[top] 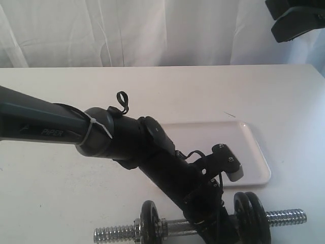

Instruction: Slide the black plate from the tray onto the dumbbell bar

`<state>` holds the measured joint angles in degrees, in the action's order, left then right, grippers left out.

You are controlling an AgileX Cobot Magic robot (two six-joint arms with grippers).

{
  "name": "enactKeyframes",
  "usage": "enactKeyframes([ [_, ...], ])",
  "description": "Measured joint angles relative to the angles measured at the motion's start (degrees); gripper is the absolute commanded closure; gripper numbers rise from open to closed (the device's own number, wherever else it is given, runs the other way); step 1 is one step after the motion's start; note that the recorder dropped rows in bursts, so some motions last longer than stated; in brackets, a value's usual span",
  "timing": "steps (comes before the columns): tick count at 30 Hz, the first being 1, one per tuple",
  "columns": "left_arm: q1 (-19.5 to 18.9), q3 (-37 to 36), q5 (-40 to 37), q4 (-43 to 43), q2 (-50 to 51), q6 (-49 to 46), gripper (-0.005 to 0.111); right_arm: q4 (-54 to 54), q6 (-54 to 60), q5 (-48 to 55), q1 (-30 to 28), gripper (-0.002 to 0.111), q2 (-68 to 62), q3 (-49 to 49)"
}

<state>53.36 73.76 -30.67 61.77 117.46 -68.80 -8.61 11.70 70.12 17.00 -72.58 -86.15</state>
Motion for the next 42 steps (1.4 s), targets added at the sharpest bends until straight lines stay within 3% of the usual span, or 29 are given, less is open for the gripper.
enactKeyframes([
  [7,0.0,0.3,-1.2,0.0,-0.8,0.7,0.053,0.0,0.0,0.0,0.0,0.108,0.0,0.0],
  [29,0.0,0.7,-2.0,-6.7,-1.1,4.8,0.052,0.0,0.0,0.0,0.0,0.108,0.0,0.0],
  [42,0.0,5.2,-2.3,-10.2,-1.2,6.2,0.052,0.0,-0.1,0.0,0.0,0.108,0.0,0.0],
])
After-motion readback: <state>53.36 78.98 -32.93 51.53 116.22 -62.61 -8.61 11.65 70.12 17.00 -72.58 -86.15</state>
